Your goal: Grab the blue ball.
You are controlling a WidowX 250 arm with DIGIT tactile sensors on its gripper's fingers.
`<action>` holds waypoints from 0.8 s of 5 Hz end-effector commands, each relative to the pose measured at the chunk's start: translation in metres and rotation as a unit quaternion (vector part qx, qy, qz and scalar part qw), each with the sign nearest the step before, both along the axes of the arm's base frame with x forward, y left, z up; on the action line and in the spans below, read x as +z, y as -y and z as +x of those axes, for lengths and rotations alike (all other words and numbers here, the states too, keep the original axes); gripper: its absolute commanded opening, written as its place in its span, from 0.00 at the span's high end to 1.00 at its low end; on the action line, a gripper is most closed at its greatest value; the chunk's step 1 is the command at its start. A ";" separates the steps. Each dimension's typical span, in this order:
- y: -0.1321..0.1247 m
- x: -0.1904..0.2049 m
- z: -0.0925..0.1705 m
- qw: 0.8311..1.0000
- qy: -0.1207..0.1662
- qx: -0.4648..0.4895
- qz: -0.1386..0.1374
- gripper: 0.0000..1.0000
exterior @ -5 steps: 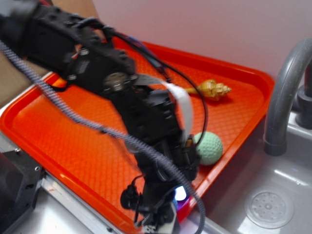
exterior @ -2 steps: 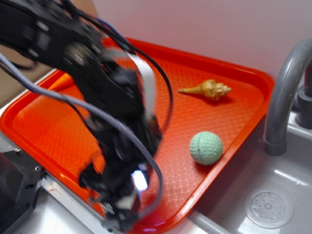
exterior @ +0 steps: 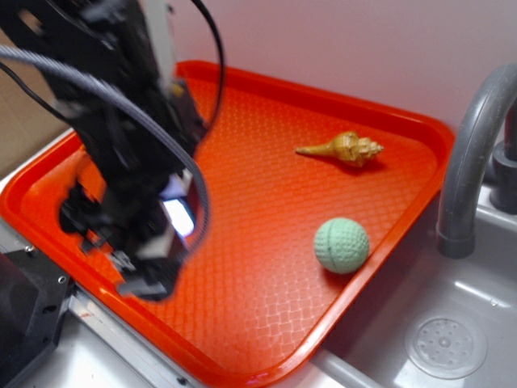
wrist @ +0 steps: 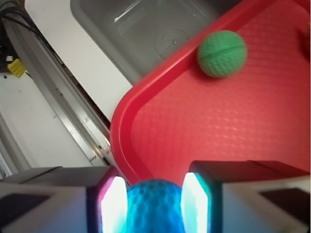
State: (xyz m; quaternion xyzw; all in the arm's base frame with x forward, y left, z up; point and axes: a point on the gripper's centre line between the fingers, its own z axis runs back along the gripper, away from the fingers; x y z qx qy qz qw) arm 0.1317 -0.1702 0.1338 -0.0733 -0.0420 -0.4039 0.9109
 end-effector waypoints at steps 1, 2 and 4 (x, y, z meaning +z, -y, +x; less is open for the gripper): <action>-0.064 0.055 0.023 0.965 0.059 0.250 0.050 1.00; -0.092 0.056 0.045 0.927 0.030 0.367 0.069 1.00; -0.098 0.069 0.051 0.893 -0.004 0.446 0.063 1.00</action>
